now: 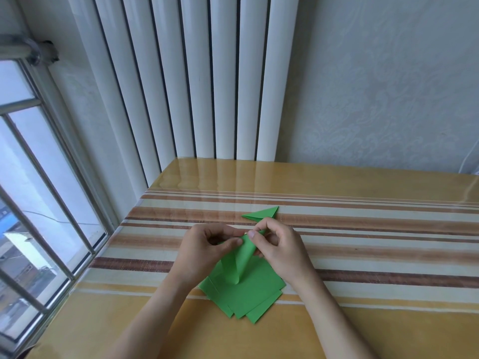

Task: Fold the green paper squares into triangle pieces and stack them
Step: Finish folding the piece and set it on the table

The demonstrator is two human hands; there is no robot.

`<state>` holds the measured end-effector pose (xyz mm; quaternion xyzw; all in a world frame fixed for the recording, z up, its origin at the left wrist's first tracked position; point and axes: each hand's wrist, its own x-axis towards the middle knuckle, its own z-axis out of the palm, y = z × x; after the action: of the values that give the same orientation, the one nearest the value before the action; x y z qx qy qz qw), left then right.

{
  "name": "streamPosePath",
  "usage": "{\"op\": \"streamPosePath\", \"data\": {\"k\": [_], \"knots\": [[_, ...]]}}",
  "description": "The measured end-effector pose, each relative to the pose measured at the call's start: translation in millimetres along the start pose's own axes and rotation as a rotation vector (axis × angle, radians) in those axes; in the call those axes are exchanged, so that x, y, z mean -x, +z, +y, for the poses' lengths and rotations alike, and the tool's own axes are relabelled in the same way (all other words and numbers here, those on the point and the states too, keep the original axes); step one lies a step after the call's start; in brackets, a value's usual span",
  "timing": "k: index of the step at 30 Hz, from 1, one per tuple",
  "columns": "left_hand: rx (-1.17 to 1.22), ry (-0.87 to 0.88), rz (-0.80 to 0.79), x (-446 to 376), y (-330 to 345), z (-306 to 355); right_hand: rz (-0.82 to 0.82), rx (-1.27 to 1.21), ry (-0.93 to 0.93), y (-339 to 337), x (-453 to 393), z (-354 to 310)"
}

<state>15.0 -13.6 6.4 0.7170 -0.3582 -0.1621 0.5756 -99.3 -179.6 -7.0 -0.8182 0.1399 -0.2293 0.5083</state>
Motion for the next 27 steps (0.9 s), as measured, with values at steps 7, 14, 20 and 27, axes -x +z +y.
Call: {"op": "streamPosePath", "data": {"k": [7, 14, 20, 27], "knots": [[0.268, -0.022, 0.079, 1.4, 5.8, 3.3, -0.13, -0.269, 0.164, 8.1, 2.4, -7.1], [0.287, -0.115, 0.028, 0.3, 6.8, 1.0, -0.016, -0.43, 0.217, 3.4, 0.2, -9.1], [0.211, -0.129, 0.037, -0.3, 7.9, -2.3, -0.024, -0.398, 0.211, 5.6, -1.2, -5.7], [0.257, -0.108, 0.053, 1.8, 8.9, 2.2, -0.158, -0.323, 0.178, 7.5, 0.6, -4.1]]}}
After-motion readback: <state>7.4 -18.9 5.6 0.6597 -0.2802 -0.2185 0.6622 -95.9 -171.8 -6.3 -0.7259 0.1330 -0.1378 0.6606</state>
